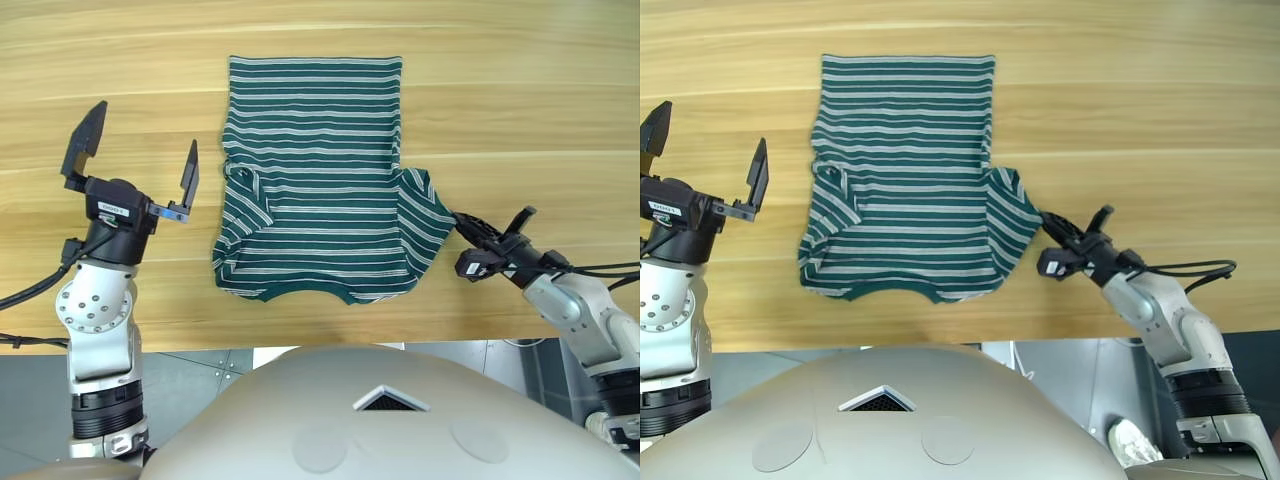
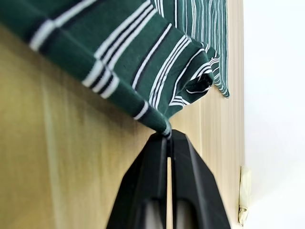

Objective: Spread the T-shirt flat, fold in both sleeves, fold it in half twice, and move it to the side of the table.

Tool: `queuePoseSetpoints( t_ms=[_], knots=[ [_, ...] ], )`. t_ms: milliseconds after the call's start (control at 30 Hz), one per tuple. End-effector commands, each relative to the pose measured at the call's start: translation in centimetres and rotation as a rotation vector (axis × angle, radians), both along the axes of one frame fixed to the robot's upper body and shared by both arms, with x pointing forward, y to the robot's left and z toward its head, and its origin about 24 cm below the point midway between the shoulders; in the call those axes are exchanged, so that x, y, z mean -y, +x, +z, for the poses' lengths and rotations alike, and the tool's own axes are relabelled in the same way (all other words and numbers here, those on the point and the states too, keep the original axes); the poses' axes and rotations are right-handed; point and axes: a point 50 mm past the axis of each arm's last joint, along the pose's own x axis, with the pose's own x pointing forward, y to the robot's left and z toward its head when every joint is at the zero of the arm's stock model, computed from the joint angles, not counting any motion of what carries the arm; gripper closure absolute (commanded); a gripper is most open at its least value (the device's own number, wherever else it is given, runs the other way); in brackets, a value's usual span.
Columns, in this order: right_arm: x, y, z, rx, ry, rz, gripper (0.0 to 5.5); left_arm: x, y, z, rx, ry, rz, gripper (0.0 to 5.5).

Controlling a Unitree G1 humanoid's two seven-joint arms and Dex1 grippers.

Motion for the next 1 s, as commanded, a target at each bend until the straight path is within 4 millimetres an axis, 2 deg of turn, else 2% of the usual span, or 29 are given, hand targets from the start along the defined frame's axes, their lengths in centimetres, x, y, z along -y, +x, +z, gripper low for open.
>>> queuePoseSetpoints(
  t_ms=[33, 333, 433, 700, 1000],
  knots=[
    [-1.2, -1.0, -0.3, -0.035, 0.082, 0.002, 5.48, 0.4, 0.1, 0.1, 0.001, 0.007, -0.019, 0.66],
    [-2.6, 0.7, 2.5, 0.113, 0.232, -0.023, 5.48, 0.5, 0.4, -0.4, -0.007, -0.006, -0.017, 0.66],
    [-3.3, 0.7, 2.8, 0.120, 0.256, -0.005, 5.48, 0.5, 0.5, -0.5, -0.009, -0.011, -0.017, 0.66],
    [-7.9, 0.2, 1.3, 0.053, 0.304, 0.148, 5.48, 1.0, 0.6, -1.2, -0.025, -0.002, -0.032, 0.66],
    [-10.1, 0.6, 0.4, 0.045, 0.302, 0.203, 5.48, 1.0, 0.4, -1.5, -0.038, -0.003, -0.028, 0.66]
  ],
)
